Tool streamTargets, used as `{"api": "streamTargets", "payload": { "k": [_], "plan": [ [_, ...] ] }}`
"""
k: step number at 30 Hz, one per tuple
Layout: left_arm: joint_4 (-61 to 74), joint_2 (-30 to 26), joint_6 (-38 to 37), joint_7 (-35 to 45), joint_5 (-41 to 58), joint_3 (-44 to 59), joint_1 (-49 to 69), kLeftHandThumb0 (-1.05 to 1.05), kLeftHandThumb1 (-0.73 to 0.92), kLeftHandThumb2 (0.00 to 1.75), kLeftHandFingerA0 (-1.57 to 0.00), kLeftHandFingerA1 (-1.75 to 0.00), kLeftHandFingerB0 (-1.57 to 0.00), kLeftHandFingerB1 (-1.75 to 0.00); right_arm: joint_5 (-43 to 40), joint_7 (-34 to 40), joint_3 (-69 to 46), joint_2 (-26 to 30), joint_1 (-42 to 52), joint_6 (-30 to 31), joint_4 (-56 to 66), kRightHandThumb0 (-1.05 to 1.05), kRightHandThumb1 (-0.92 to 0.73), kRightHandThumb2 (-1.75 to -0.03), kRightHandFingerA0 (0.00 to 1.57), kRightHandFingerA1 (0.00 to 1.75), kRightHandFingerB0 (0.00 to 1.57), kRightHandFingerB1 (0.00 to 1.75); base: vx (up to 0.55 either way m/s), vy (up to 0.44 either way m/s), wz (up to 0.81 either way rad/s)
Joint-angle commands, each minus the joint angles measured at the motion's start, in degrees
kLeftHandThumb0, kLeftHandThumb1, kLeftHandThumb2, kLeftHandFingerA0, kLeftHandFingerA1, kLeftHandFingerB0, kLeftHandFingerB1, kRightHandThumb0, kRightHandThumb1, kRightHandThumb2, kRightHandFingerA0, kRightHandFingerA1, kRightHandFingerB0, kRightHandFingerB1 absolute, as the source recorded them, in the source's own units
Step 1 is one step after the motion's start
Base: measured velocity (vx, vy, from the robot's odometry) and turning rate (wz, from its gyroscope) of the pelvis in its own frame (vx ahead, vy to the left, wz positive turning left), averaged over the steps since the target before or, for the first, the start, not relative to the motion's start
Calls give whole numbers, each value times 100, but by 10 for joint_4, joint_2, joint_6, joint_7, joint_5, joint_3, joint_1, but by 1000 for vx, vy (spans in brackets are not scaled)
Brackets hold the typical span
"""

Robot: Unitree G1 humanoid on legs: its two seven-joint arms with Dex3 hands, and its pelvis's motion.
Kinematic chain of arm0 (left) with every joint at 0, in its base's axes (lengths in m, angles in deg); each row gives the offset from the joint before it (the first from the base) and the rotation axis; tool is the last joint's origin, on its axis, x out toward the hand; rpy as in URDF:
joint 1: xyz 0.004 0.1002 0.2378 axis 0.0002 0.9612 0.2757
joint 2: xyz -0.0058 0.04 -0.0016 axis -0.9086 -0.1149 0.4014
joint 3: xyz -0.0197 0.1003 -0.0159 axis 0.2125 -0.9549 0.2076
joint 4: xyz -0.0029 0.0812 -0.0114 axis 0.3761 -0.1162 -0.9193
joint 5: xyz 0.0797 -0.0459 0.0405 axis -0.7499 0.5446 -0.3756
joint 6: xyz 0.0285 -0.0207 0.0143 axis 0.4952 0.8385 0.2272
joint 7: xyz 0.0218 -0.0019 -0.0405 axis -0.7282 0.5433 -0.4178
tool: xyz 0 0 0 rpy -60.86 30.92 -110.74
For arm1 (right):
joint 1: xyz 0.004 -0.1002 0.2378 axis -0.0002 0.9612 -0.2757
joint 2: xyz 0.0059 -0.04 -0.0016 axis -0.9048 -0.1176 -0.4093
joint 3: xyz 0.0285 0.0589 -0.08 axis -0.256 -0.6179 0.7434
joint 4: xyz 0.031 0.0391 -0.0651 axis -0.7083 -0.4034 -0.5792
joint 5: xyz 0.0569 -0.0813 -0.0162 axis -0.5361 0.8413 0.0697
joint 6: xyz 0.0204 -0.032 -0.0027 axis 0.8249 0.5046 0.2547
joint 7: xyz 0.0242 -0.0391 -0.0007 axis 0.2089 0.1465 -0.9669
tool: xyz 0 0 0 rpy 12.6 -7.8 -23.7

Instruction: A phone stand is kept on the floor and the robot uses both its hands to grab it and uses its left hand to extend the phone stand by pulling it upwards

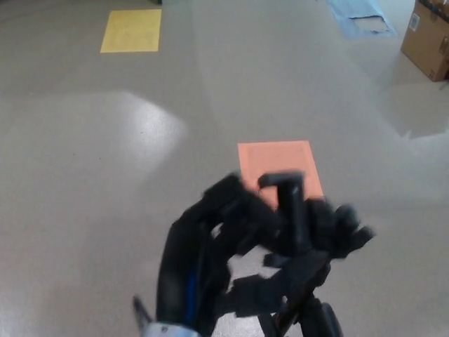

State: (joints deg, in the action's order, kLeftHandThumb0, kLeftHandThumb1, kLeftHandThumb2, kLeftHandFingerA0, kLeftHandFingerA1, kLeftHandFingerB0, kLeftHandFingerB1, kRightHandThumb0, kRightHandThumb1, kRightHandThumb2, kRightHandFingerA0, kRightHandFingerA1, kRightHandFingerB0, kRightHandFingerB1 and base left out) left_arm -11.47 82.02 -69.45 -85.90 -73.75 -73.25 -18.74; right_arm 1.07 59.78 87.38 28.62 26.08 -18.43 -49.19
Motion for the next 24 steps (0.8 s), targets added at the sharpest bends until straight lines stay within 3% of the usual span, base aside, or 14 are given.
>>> {"api": "streamTargets", "payload": {
  "k": [1,5,6,8,9,13,14,17,24],
  "plan": [
    [149,179,142,-62,-12,-135,-175,-16,60,58,-77,-175,-61,-175,8,-7,13,2,14,-7,-20,-39,-92,-67,51,159,37,120,0,0,0],
    [157,200,169,-80,-2,-124,-218,-14,59,59,-77,-175,-63,-175,5,-4,8,-1,16,-1,-28,-40,-92,-63,56,165,39,121,0,0,0],
    [159,208,179,-79,-3,-116,-242,-15,59,61,-77,-175,-64,-175,1,3,3,-6,9,-1,-42,-36,-90,-63,57,163,41,113,0,0,0],
    [162,212,190,-83,-1,-110,-258,-15,59,61,-77,-175,-64,-175,0,6,0,-9,6,-2,-49,-36,-90,-63,57,163,41,113,0,0,0],
    [163,218,194,-78,2,-99,-281,-13,60,62,-75,-175,-62,-175,6,16,3,-6,8,-17,-50,-31,-88,-66,91,175,58,175,0,0,0],
    [167,219,206,-86,10,-90,-302,-13,60,62,-75,-175,-62,-175,9,21,4,-6,8,-27,-54,-31,-88,-66,91,175,58,175,0,0,0],
    [168,217,211,-80,7,-71,-327,-14,61,62,-77,-175,-64,-175,16,33,5,-5,5,-28,-63,-24,-85,-82,119,175,104,175,0,0,0],
    [173,203,226,-76,-7,-49,-365,-15,61,62,-77,-175,-62,-175,18,40,4,-6,2,-27,-71,-24,-86,-81,119,175,101,175,0,0,0],
    [167,238,234,-78,31,12,-427,-13,60,67,-75,-175,-62,-175,28,46,7,-9,10,0,-55,-23,-86,-78,116,175,96,175,0,0,0]
  ]
}}
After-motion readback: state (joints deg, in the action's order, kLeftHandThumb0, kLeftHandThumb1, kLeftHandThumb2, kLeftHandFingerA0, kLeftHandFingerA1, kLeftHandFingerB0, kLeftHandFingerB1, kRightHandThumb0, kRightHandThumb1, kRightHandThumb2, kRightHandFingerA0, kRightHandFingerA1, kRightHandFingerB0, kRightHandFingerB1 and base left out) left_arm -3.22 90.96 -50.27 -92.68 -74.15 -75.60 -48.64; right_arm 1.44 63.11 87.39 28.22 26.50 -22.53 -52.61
